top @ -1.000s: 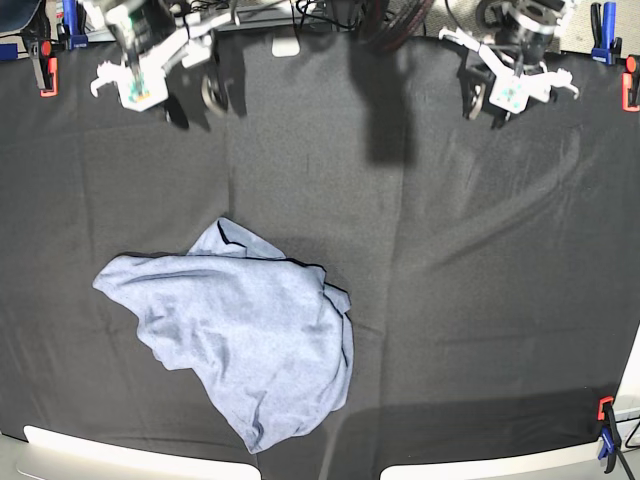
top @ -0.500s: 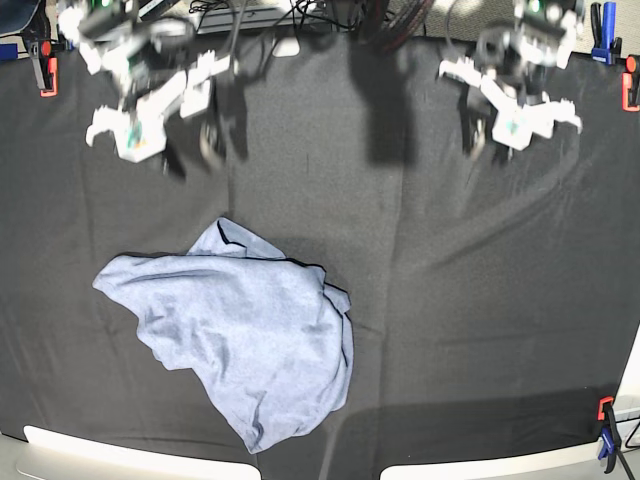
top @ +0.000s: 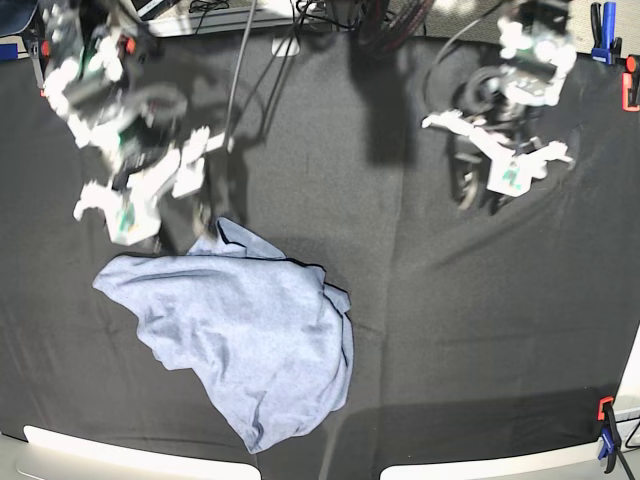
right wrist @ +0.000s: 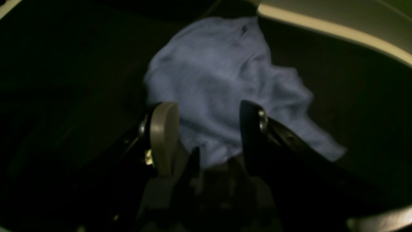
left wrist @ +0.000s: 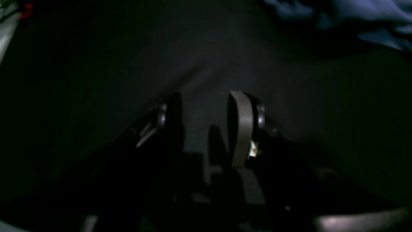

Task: Layout the t-shirt on the table in an organized manner, then fold the t-shirt properly
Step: 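Lower both grippers toward the crumpled blue t-shirt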

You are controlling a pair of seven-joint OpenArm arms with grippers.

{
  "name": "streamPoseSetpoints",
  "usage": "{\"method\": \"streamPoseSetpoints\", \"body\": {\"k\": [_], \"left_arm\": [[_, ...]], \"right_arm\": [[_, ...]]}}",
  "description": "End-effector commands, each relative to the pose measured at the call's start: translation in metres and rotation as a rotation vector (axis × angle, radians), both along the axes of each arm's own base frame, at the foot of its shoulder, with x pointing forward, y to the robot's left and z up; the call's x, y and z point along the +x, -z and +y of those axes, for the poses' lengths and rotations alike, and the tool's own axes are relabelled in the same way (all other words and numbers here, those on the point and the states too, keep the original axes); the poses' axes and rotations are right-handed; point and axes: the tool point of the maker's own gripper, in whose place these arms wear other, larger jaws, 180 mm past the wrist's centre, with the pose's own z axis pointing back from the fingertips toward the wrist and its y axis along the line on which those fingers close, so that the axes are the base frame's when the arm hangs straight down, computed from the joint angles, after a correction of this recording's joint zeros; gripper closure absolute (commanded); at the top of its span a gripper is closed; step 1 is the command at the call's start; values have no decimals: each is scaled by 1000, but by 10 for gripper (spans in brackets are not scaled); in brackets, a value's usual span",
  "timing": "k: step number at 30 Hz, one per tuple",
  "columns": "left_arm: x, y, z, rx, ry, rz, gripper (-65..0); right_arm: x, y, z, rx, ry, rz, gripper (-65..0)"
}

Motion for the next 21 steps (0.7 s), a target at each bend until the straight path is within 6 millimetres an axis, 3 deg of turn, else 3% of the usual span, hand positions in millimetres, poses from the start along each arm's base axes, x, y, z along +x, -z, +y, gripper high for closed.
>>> {"method": "streamPoseSetpoints", "body": {"k": [1,13,17,21], "left_arm": [[5,-14,-5,-10,19,-52,-215],[16,-22,-5,-6,23,-76,-215],[21,-26,-4,9,24,-94,-215],[29,-33,-3,33,26,-120,-215]], "right_arm": [[15,-18,-19,-20,63,-75,-302],[101,8,-106,57,297,15,-303],[129,27,-139,56,388,140,-304],[152,40,-155,91,410,271,-304]]}}
